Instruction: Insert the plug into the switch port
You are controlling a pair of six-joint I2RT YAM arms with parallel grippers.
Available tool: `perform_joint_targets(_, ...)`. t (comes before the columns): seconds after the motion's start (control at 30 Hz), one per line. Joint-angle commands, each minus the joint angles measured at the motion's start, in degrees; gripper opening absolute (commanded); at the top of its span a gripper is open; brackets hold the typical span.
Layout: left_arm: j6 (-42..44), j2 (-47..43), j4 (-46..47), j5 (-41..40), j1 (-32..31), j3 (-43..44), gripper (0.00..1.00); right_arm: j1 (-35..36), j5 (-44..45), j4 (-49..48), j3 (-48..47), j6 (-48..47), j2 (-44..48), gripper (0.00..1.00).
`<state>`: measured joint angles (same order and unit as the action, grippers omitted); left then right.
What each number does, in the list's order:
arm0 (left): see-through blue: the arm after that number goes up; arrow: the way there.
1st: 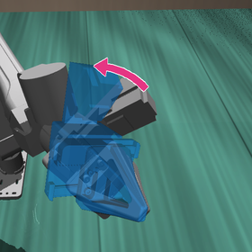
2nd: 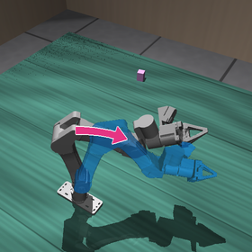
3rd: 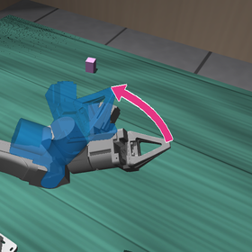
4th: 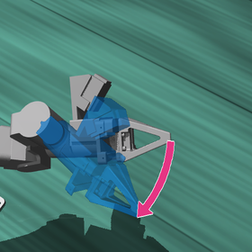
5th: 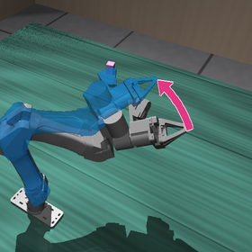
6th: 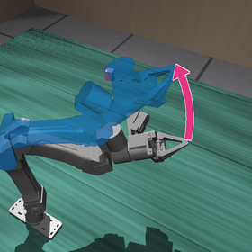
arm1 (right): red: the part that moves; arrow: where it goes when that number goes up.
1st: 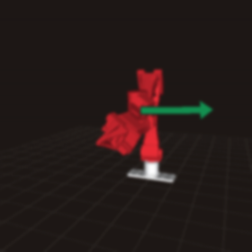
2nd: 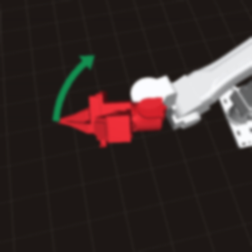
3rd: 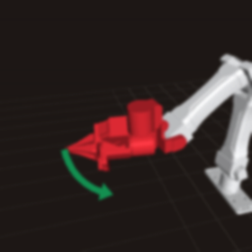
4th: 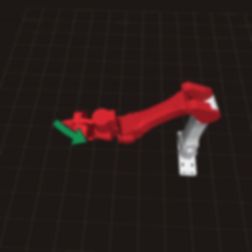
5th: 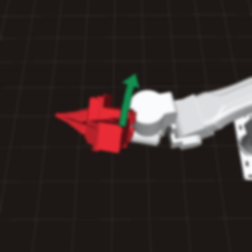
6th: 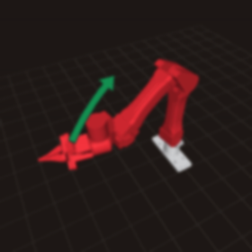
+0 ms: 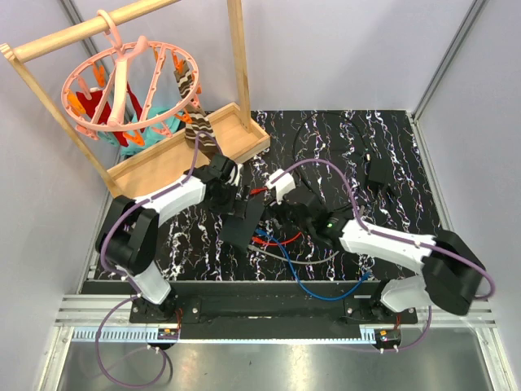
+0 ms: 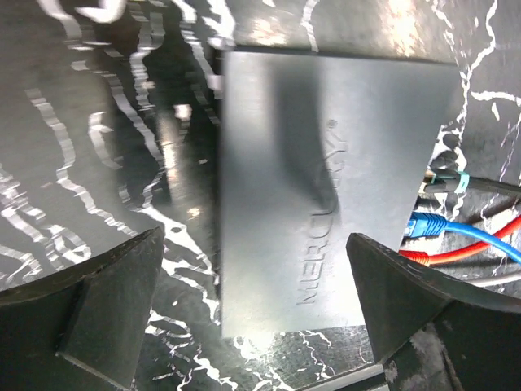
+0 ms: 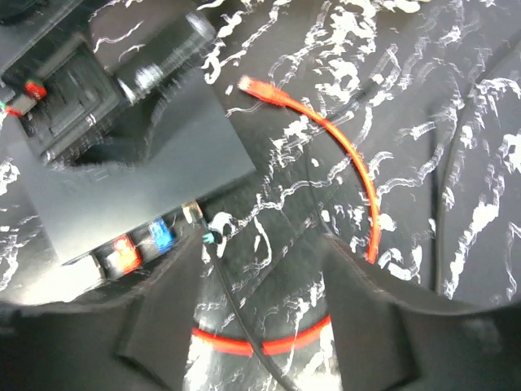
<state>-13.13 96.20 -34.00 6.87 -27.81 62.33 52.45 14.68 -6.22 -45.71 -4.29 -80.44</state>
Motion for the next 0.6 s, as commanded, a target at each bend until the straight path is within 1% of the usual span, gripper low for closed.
perform_joint_targets(0.0,-2.08,-6.55,0.16,-4.24,0.57,1.22,0.99,-0.33,4.13,13.04,-0.08,11.46,7.48,0.73)
perform_joint_targets(0.07,-2.96,-9.35,0.34,-4.06,0.57,0.78,0.99,-0.68,4.39,17.01,0.10,15.79,10.82,0.79)
perform_joint_targets(0.1,-3.31,-10.41,0.34,-4.06,0.57,0.00,0.99,-0.85,4.57,20.68,0.53,20.07,12.05,0.83)
perform_joint_targets(0.17,-4.27,-13.83,0.51,-3.97,0.57,-0.97,0.99,-1.38,3.53,23.96,1.33,24.40,15.66,0.85)
perform_joint_targets(0.2,-4.63,-15.15,0.69,-3.54,0.57,-2.28,0.99,-1.47,3.08,26.32,2.29,28.16,16.80,0.87)
perform_joint_targets(0.27,-5.68,-18.83,0.78,-3.27,0.48,-3.96,0.99,-1.82,1.50,28.36,3.35,31.35,20.14,0.90)
perform_joint_targets(0.3,-6.29,-20.16,0.95,-2.49,0.57,-5.88,0.99,-1.91,1.32,30.11,4.22,33.98,21.20,0.92)
perform_joint_targets(0.4,-6.65,-25.26,1.13,-0.64,-0.40,-10.45,0.99,-3.13,1.67,32.66,5.54,37.94,24.89,0.96)
perform_joint_targets(0.5,-8.75,-30.36,0.95,-1.59,-4.69,-15.02,0.99,-4.63,1.06,33.90,6.34,40.06,27.35,1.00)
perform_joint_targets(0.53,-9.37,-31.42,1.04,-1.86,-8.36,-16.08,0.99,-4.98,1.06,34.25,6.34,40.41,27.71,1.00)
perform_joint_targets(0.57,-10.07,-32.91,0.95,-2.13,-10.22,-17.05,0.99,-5.33,1.32,34.60,6.34,40.50,27.80,1.00)
